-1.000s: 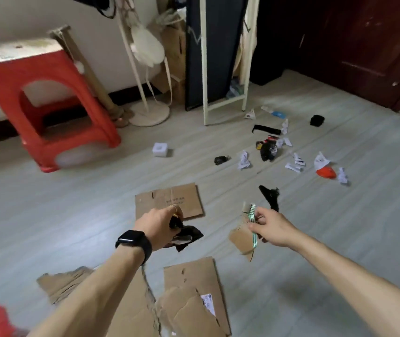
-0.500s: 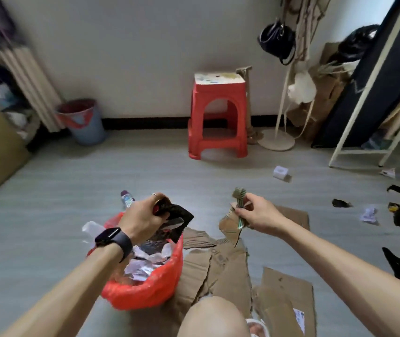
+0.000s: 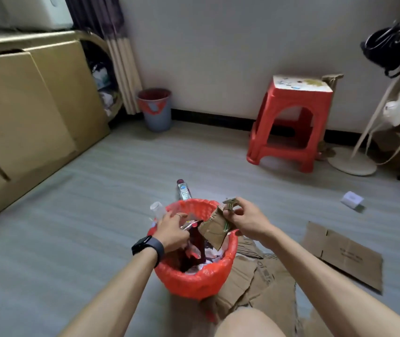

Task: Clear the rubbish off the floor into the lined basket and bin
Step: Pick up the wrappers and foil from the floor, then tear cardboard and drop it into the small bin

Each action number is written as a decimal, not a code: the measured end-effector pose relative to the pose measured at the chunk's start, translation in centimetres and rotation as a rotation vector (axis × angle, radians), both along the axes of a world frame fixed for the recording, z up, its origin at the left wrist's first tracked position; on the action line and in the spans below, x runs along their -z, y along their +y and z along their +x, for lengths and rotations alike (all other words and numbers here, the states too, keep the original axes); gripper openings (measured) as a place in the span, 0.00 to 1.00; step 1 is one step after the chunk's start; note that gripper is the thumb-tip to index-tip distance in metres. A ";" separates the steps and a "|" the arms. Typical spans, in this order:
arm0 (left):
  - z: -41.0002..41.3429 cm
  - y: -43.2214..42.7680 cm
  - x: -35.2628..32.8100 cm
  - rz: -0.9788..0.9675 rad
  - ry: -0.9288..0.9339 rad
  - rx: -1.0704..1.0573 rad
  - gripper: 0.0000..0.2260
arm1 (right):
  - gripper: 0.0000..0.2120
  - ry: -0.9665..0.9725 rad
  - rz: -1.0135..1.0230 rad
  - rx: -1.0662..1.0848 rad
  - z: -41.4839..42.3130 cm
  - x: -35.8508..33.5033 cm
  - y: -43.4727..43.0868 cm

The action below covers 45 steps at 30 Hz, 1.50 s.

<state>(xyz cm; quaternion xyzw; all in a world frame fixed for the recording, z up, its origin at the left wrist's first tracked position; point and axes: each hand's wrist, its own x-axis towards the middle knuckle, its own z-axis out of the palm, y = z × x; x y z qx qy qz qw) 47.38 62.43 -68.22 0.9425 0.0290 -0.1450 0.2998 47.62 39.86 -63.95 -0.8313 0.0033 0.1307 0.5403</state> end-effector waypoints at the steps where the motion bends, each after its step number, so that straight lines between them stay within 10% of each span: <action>1: 0.2 0.0 -0.1 -0.101 -0.022 -0.046 0.23 | 0.03 0.033 0.065 0.020 0.2 0.6 0.2; 8: 0.8 0.4 -2.0 -0.529 0.111 -0.047 0.04 | 0.07 0.198 0.327 0.061 1.0 3.7 0.2; 14: 1.1 3.5 -2.2 -0.300 -0.049 -0.142 0.06 | 0.02 0.024 -0.204 0.128 1.7 6.6 0.5; 24: 1.1 3.0 -1.7 -0.372 -0.147 -0.233 0.06 | 0.24 0.074 -0.269 -0.048 0.5 5.9 -1.3; 35: 2.7 -13.6 -0.9 -0.443 -0.126 0.089 0.06 | 0.22 0.165 -0.588 0.199 -3.4 5.0 -20.2; 45: -0.8 -29.6 13.4 -0.196 0.165 0.433 0.06 | 0.44 0.701 -0.645 0.174 -15.3 22.5 -29.2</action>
